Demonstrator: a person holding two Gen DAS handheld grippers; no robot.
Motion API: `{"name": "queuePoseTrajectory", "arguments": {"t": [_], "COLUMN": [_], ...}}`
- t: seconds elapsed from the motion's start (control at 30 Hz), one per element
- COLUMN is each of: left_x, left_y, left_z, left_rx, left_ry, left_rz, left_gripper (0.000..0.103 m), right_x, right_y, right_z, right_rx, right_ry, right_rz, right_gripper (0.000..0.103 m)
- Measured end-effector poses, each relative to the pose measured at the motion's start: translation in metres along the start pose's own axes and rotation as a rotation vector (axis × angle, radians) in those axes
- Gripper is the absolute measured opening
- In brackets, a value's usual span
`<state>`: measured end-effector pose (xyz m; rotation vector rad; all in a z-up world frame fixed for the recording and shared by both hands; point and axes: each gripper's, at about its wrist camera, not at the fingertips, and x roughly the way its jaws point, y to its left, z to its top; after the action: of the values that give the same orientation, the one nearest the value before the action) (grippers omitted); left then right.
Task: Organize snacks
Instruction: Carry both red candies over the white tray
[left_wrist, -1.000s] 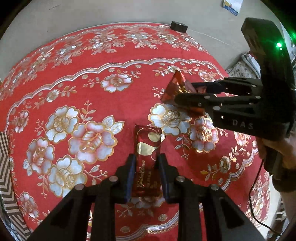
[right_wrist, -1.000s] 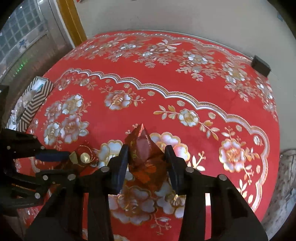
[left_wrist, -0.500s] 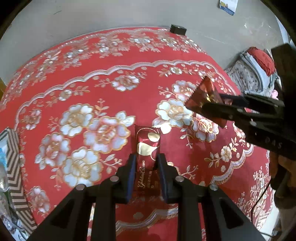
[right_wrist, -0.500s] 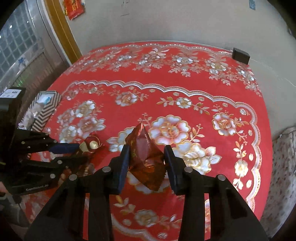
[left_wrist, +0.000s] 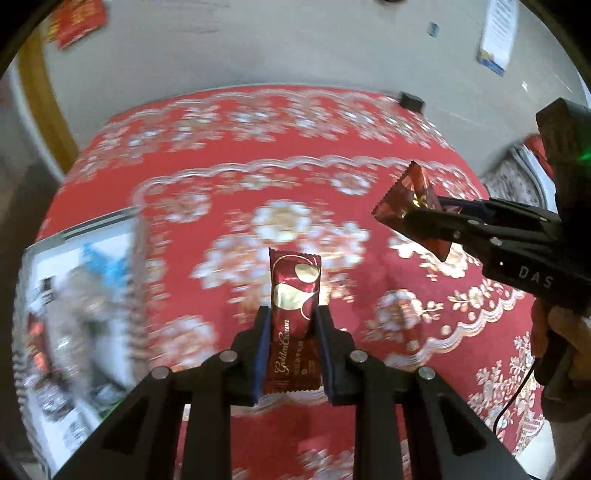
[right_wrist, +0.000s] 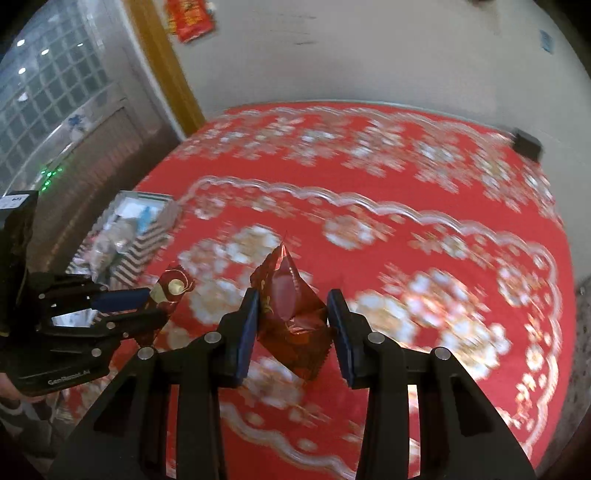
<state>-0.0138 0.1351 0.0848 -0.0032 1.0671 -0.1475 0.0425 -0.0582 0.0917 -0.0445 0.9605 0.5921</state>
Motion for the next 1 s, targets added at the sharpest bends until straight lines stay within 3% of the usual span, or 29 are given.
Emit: {"name": "queuePoseTrajectory", "arguments": {"t": [0.5,0.77,1.0], "left_x": [-0.076,-0.083,-0.082], "left_y": [0.137,0.164,0.167], "left_z": [-0.061,-0.09,-0.096], "left_rx": [-0.283,-0.352,-0.364], "left_ry": [-0.065,-0.055,-0.054], "left_rz": [0.216,0.247,0.238], "left_gripper": [0.026,0.026,0.026], "right_x": [0.061,0.084,0.098], "right_y": [0.18,0.237,0.255], "right_z": [0.048,0.058,0.062], "right_rx": [-0.313,-0.389,-0.39], "right_ry": [0.028,0.055,0.07], "right_rz": [0.24,0.322,0.338], "right_gripper": [0.037,0.037,0.037]}}
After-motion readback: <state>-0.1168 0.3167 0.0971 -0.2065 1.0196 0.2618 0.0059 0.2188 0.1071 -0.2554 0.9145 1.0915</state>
